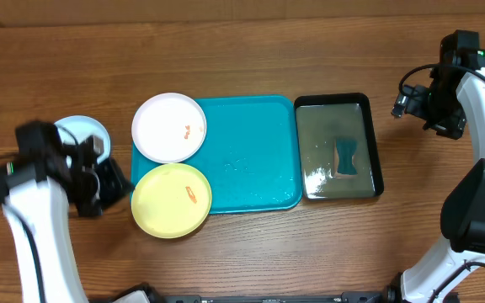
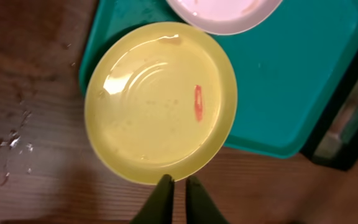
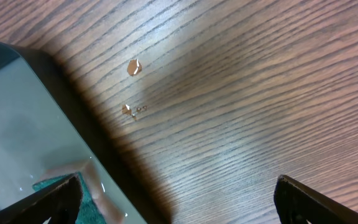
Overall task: Clean dirty plates on tray and stack at the side
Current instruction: 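Open the left gripper and move it toward the yellow plate, then grip the yellow plate rim with the left gripper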
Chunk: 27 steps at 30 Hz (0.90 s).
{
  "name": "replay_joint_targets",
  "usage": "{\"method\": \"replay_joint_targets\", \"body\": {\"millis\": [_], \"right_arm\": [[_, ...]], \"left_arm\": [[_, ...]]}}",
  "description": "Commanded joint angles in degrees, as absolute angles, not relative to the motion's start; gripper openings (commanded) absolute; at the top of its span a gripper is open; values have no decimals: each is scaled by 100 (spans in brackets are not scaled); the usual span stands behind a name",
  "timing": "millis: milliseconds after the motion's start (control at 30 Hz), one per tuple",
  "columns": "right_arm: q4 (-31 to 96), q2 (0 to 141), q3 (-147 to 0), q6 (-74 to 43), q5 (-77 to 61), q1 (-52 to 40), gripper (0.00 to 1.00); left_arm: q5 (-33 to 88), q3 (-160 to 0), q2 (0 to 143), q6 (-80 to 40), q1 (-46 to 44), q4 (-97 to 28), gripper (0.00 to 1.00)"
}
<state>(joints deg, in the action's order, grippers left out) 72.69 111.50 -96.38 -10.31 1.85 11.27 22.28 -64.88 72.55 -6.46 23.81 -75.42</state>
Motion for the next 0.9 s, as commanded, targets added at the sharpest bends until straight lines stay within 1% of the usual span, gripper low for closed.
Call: {"method": "replay_joint_targets", "body": {"millis": [0,67,100,167,200,233,300,333,500,700,767,867], "right_arm": [[7247,11039,-9682,-1044,183,1155,100],[7247,11039,-9682,-1044,183,1155,100],[7247,11039,-9682,-1044,183,1155,100],[7247,11039,-9682,-1044,183,1155,100],[7249,11039,-9682,-1044,183,1155,100],[7247,11039,-9682,-1044,183,1155,100],[7247,11039,-9682,-1044,183,1155,100],[7247,11039,-9682,-1044,183,1155,100],[7247,11039,-9682,-1044,183,1155,100],[7249,11039,-9682,-1044,183,1155,100],[7247,11039,-9682,-1044,183,1155,100],[7249,11039,-9682,-1044,183,1155,100]], "left_arm": [[1308,-5977,6534,-1199,2364,-7476,19],[1144,-5808,6241,-1597,2364,-7358,22],[1055,-5741,6134,-1739,2364,-7306,22],[663,-5653,6031,-2165,2364,-7225,28],[454,-5618,6025,-2353,2364,-7177,29],[242,-5561,6031,-2530,2364,-7074,35],[117,-5400,6080,-2641,2364,-6842,56],[141,-5288,6130,-2641,2364,-6722,58],[346,-4792,6608,-2639,2362,-6316,55],[613,-4733,7367,-2561,2357,-6198,35],[615,-4733,7612,-2484,2357,-6132,33],[720,-4733,7883,-2381,2353,-6075,26]]}}
